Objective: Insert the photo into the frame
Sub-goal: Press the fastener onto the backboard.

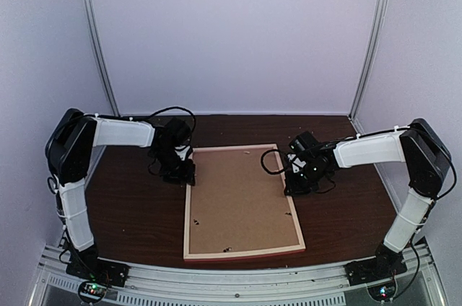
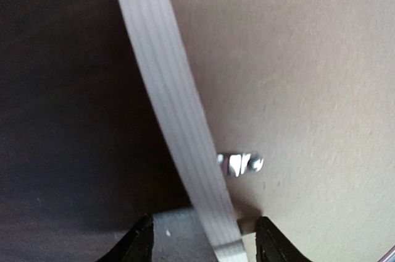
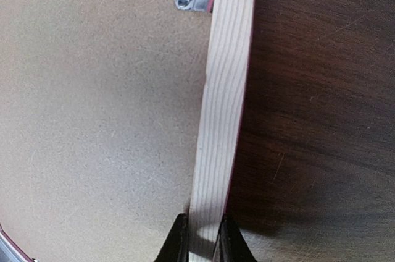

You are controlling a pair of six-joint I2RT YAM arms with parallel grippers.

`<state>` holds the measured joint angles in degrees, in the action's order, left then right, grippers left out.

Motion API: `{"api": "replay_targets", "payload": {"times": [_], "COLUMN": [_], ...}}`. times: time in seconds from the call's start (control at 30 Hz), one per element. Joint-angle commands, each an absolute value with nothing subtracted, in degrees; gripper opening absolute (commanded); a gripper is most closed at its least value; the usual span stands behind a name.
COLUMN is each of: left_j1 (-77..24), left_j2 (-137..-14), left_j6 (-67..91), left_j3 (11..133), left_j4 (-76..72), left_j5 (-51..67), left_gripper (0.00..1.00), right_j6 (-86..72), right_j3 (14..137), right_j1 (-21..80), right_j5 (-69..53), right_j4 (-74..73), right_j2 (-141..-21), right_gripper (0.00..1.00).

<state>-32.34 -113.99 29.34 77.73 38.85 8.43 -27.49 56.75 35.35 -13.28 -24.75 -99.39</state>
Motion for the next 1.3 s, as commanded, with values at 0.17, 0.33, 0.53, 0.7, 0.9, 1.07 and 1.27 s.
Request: {"api": "replay_targets", "payload": {"times": [0.17,0.33,0.53,0.7,0.9,1.07,1.27], "left_j1": [-39.4,-44.5,-47.9,-49.9,-50.7,-51.3,-51.6], "left_j2": [-101.6,-98.1,-99.0,-100.7,-101.7,-101.7,-100.0], "left_j6": [31.0,33.3,36.4,37.7,38.5,39.5,40.4], "left_j3": [65.9,62.0,60.8,60.6,60.3,59.2,56.6], "left_j4": [39.0,39.2,39.9,40.5,40.5,40.5,40.5], "left_j5": [7.9,7.2,4.7,3.1,3.4,3.5,4.3], "left_gripper": [0.66,0.69,0.7,0.69,0.66,0.61,0.53], "right_j6": [-25.6,-25.6,-25.5,-25.5,-25.5,-25.4,-25.3], "right_j3": [54.3,54.5,54.6,54.3,54.2,54.1,53.9], "right_j1": [35.4,35.5,35.4,35.5,35.4,35.4,35.5], "right_j5": [-12.5,-12.3,-12.4,-12.4,-12.5,-12.6,-12.5], "right_j4": [-26.5,-26.6,-26.8,-26.7,-26.4,-26.2,-26.2], "right_j2": [-104.0,-104.0,-103.9,-104.0,-104.2,-104.2,-104.2], "right_gripper": [0.03,0.04,0.03,0.03,0.03,0.03,0.03]}}
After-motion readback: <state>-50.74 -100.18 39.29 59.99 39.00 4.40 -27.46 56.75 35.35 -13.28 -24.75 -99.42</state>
